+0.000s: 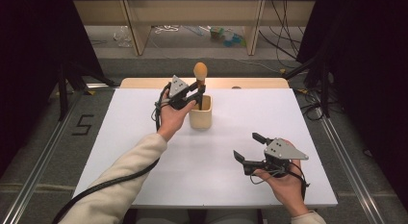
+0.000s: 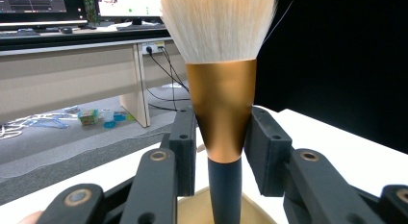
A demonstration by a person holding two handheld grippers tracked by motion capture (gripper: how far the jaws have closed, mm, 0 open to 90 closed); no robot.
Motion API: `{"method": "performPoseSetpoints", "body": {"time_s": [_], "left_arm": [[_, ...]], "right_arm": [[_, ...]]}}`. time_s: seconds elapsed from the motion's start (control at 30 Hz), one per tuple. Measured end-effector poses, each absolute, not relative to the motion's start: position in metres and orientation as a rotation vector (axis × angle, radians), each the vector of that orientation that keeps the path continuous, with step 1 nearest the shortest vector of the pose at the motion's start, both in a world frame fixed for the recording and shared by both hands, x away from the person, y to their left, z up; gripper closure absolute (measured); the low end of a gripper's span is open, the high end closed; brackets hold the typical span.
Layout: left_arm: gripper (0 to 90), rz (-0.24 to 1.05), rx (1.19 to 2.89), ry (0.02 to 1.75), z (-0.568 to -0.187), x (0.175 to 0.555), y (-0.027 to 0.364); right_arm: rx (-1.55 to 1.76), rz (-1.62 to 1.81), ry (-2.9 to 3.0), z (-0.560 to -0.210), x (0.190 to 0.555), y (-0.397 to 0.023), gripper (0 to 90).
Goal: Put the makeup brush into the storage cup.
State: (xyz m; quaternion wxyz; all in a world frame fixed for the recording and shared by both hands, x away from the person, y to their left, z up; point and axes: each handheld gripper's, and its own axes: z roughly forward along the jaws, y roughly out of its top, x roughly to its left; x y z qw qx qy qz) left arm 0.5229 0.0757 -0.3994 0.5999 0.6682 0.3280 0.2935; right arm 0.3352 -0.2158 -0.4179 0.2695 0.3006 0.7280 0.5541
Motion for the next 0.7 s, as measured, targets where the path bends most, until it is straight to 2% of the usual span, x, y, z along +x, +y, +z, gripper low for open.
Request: {"method": "performPoseSetpoints", "body": {"time_s": [0.7], "left_arm": [[65.9,0.681,1.556,0.771,-0.4065,0.5233,0.0743]], "right_arm": [[0.811,1.493,1.972,-0.4182,0.3353,-0.2156,14.4]]}}
